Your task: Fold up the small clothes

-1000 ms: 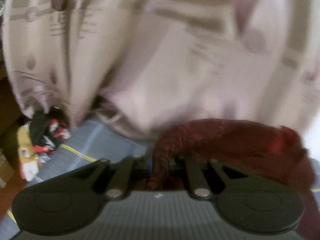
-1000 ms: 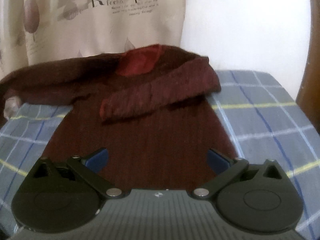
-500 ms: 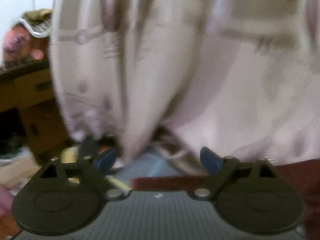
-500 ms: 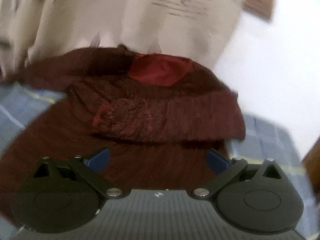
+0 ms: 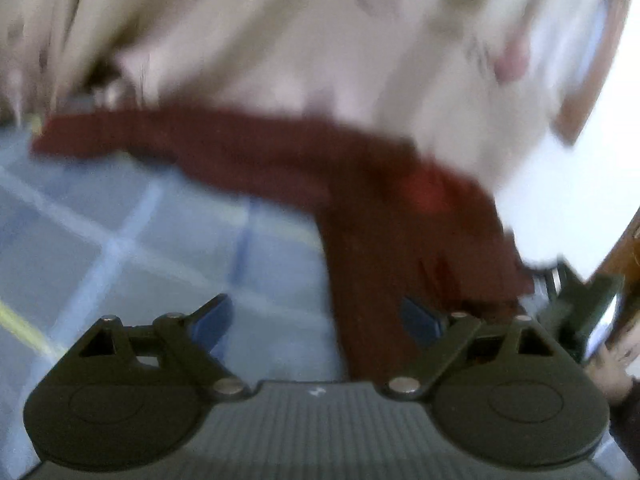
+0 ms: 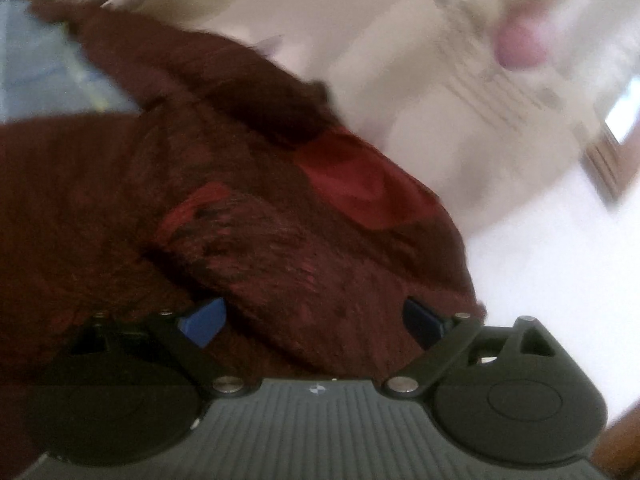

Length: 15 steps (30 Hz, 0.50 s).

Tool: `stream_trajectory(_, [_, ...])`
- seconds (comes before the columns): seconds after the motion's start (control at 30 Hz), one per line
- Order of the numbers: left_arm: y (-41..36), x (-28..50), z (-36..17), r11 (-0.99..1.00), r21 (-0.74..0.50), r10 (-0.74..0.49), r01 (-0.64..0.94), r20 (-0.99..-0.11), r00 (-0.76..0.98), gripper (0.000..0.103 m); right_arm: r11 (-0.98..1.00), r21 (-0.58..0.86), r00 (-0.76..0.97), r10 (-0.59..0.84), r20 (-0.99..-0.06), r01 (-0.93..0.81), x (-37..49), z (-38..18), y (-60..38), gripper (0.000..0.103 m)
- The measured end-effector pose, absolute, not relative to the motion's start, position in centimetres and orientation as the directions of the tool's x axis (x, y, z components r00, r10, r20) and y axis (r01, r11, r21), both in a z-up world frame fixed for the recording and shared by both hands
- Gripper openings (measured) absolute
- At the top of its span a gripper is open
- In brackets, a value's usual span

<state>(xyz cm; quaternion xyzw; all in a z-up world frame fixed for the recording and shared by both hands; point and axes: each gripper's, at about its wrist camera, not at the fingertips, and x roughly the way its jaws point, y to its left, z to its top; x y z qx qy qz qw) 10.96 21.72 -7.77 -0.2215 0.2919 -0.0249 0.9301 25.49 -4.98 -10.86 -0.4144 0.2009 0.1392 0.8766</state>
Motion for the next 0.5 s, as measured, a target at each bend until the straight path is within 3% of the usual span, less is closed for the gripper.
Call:
stream_trajectory(0.17, [19.2, 10.9, -10.8, 0.876, -0.48, -0.234, -0.047, -0.508, 0.829, 0.092, 0.529, -0.722, 0.884, 0.132, -0.449, -0.446, 25.5, -11.5, -4.1, 0.092])
stream_trajectory(0.2, [18.9, 11.0, -11.3, 0.87, -0.491, -0.237, -0.051, -0.505, 0.83, 0.092, 0.54, -0.706, 0.875, 0.133, -0.465, -0.457, 26.1, -11.4, -4.2, 0.087])
stream_trajectory(0.23, [18.8, 10.9, -11.9, 0.863, -0.503, -0.241, -0.054, -0.504, 0.829, 0.092, 0.562, -0.672, 0.856, 0.144, -0.496, -0.483, 26.9, -11.1, -4.2, 0.081])
stream_trajectory(0.3, [18.6, 10.7, -12.9, 0.869, -0.492, -0.235, -0.042, -0.488, 0.841, 0.092, 0.634, -0.574, 0.813, 0.156, -0.561, -0.518, 28.8, -10.5, -5.0, 0.031])
stream_trajectory(0.37, [18.4, 10.1, -13.2, 0.882, -0.472, -0.225, -0.024, -0.465, 0.856, 0.092, 0.677, -0.562, 0.827, 0.125, -0.548, -0.475, 30.0, -10.1, -5.9, 0.009])
stream_trajectory(0.5, [18.9, 9.8, -13.8, 0.859, -0.512, -0.248, -0.011, -0.434, 0.866, 0.092, 0.857, -0.379, 0.871, 0.148, -0.469, -0.35, 31.6, -5.1, -11.8, 0.008])
